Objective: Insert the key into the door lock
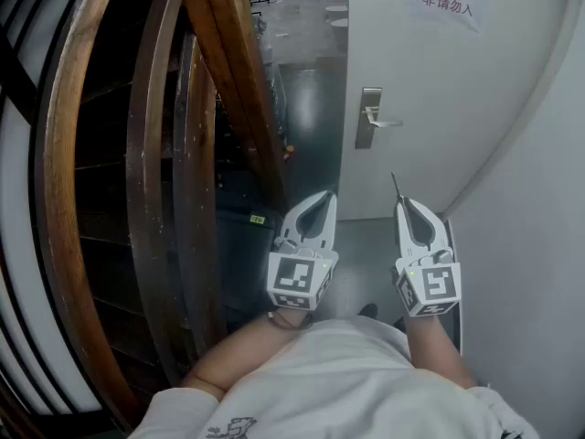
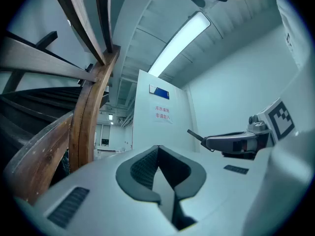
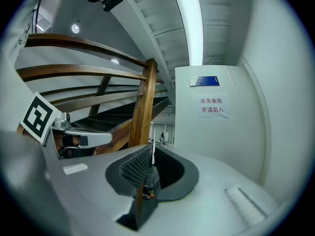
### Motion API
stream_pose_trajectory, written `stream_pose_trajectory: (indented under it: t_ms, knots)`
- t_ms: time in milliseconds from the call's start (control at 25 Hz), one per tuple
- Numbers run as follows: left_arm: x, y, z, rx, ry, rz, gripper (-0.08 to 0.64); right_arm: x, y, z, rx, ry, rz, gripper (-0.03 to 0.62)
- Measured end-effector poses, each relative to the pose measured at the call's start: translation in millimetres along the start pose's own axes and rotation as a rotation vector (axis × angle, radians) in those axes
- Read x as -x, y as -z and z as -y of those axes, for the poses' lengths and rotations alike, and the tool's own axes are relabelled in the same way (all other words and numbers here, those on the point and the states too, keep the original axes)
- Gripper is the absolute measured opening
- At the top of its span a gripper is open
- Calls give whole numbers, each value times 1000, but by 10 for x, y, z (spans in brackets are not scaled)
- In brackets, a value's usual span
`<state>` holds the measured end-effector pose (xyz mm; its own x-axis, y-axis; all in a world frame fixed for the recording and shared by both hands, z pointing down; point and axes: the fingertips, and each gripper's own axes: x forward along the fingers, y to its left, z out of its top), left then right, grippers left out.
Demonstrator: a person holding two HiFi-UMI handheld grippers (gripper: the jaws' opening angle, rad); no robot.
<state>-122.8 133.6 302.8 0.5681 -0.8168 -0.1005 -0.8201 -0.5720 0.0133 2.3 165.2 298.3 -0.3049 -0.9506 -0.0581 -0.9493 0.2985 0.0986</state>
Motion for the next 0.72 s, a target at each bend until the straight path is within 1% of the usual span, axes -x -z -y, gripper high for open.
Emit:
stream_pose_trajectory:
  t_ms: [280, 400, 720]
  knots:
    - [-7, 17, -1, 6, -2, -3, 6, 0, 74, 8, -14, 1, -18, 26]
    - [10, 19, -7, 8, -9, 8, 6, 3, 103, 15, -26, 3, -25, 26]
    - [-81, 139, -46, 48, -11, 5, 8, -79, 172, 63, -69, -10, -26, 26]
